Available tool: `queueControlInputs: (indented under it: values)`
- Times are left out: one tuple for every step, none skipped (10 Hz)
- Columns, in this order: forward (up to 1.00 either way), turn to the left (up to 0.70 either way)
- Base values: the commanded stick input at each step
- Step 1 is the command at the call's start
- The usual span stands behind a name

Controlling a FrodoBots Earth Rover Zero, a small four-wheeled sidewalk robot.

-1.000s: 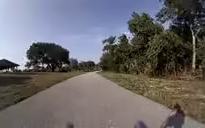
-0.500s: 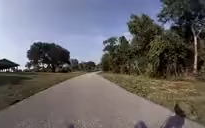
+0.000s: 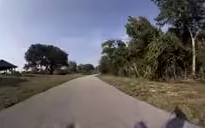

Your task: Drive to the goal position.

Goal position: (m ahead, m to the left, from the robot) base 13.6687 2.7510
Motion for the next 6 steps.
queueControlInputs:
  values:
    - [1.0,0.02]
    - [1.0,0.02]
    - [1.0,0.02]
    - [1.0,0.02]
    - [1.0,0.02]
    - [1.0,0.02]
